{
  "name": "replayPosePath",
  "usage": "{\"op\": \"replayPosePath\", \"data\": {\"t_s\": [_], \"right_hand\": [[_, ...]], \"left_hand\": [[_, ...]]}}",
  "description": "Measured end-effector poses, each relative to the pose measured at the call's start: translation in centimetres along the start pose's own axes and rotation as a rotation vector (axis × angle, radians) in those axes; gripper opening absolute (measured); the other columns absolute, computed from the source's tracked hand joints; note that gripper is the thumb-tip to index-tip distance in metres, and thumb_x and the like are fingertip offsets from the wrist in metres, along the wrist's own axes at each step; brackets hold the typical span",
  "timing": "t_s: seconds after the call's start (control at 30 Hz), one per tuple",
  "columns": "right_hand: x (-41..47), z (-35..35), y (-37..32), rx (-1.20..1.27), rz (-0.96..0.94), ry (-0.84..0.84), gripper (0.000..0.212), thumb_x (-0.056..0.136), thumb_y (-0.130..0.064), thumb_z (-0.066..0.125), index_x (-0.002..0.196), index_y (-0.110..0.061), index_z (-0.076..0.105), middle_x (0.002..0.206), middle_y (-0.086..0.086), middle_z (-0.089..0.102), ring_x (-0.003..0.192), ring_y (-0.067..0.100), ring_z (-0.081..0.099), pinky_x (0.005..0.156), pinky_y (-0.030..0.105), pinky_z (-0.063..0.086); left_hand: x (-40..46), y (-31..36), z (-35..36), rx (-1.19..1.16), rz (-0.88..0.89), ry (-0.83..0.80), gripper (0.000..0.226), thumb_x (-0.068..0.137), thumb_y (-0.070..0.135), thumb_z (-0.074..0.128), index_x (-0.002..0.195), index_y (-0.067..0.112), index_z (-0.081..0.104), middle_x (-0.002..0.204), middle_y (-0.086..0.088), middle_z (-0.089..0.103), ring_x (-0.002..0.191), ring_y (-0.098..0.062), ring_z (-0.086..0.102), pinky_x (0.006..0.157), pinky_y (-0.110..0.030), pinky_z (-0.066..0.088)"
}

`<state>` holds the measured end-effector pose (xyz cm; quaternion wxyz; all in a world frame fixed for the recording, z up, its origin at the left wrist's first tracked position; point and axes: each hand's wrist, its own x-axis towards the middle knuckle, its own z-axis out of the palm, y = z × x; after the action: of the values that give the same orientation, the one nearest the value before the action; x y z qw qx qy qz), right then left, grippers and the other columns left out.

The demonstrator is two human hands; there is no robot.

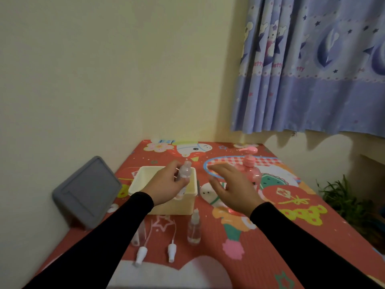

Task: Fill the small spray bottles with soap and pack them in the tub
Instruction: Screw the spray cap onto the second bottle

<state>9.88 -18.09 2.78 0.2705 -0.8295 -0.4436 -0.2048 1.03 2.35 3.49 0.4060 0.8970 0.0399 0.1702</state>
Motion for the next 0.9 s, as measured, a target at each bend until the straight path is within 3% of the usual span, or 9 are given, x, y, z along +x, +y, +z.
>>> {"op": "replayPosePath", "data": {"t_s": [0.1, 0.23, 0.4, 0.57, 0.63, 0.73, 0.83, 0.9], "right_hand": [[-2.1, 1.9, -2.5, -0.006, -0.069, -0.064, 0.041, 0.094, -0.041, 0.044, 0.125, -0.020, 0.062, 0.120, -0.003, 0.063, 0.107, 0.014, 0.060, 0.085, 0.021, 0.044], [-3.8, 5.2, -4.7, -0.059, -0.232, -0.227, 0.039, 0.091, -0.036, 0.045, 0.124, -0.022, 0.061, 0.121, -0.001, 0.064, 0.103, 0.019, 0.063, 0.078, 0.029, 0.052], [-5.5, 9.5, -6.1, -0.103, -0.349, -0.487, 0.042, 0.088, -0.013, 0.048, 0.129, -0.019, 0.057, 0.122, 0.008, 0.062, 0.104, 0.030, 0.060, 0.079, 0.040, 0.051], [-6.0, 12.2, -5.7, -0.214, -0.502, -0.645, 0.036, 0.085, -0.017, 0.055, 0.120, -0.020, 0.063, 0.128, 0.003, 0.062, 0.113, 0.029, 0.057, 0.092, 0.045, 0.049], [-6.0, 12.6, -5.7, -0.233, -0.541, -0.650, 0.030, 0.086, -0.019, 0.051, 0.110, -0.018, 0.068, 0.123, 0.003, 0.064, 0.109, 0.029, 0.059, 0.090, 0.046, 0.049], [-5.8, 12.8, -5.8, -0.206, -0.575, -0.599, 0.041, 0.087, -0.024, 0.036, 0.109, -0.015, 0.068, 0.122, 0.006, 0.065, 0.110, 0.029, 0.060, 0.089, 0.046, 0.051], [-5.2, 11.7, -6.3, -0.078, -0.494, -0.469, 0.047, 0.088, -0.027, 0.031, 0.112, -0.011, 0.068, 0.120, 0.010, 0.067, 0.109, 0.029, 0.062, 0.089, 0.042, 0.053], [-4.7, 10.6, -6.6, 0.035, -0.379, -0.359, 0.038, 0.092, -0.025, 0.039, 0.114, -0.013, 0.067, 0.120, 0.006, 0.067, 0.110, 0.024, 0.062, 0.092, 0.036, 0.051]], "left_hand": [[-1.5, -0.9, -0.8, 0.008, -0.020, 0.016, 0.021, 0.093, 0.030, 0.059, 0.109, 0.025, 0.047, 0.106, 0.003, 0.062, 0.097, -0.016, 0.061, 0.082, -0.033, 0.050], [-2.9, -1.4, -1.6, 0.017, -0.037, 0.033, 0.024, 0.092, 0.031, 0.059, 0.112, 0.022, 0.049, 0.107, 0.013, 0.057, 0.095, -0.016, 0.062, 0.081, -0.032, 0.051], [-4.3, -1.5, -2.3, 0.024, -0.061, 0.047, 0.024, 0.094, 0.028, 0.058, 0.113, 0.019, 0.048, 0.105, 0.003, 0.061, 0.094, -0.017, 0.061, 0.067, -0.022, 0.047], [-5.1, -1.9, -2.5, 0.044, -0.074, 0.023, 0.025, 0.094, 0.031, 0.058, 0.114, 0.020, 0.048, 0.108, 0.003, 0.061, 0.096, -0.015, 0.061, 0.072, -0.023, 0.047], [-5.3, -2.1, -2.5, 0.051, -0.073, 0.020, 0.025, 0.093, 0.031, 0.058, 0.114, 0.021, 0.048, 0.109, 0.002, 0.061, 0.097, -0.015, 0.060, 0.076, -0.027, 0.048], [-5.3, -2.4, -2.4, 0.050, -0.068, 0.018, 0.025, 0.093, 0.031, 0.059, 0.113, 0.021, 0.048, 0.110, 0.002, 0.061, 0.098, -0.016, 0.060, 0.083, -0.032, 0.050], [-5.2, -2.5, -2.3, 0.045, -0.068, 0.028, 0.024, 0.093, 0.030, 0.059, 0.113, 0.021, 0.048, 0.109, 0.002, 0.061, 0.098, -0.015, 0.060, 0.083, -0.032, 0.050], [-5.1, -2.5, -2.3, 0.038, -0.071, 0.039, 0.025, 0.092, 0.030, 0.059, 0.113, 0.022, 0.048, 0.108, 0.002, 0.062, 0.097, -0.016, 0.061, 0.083, -0.033, 0.051]]}}
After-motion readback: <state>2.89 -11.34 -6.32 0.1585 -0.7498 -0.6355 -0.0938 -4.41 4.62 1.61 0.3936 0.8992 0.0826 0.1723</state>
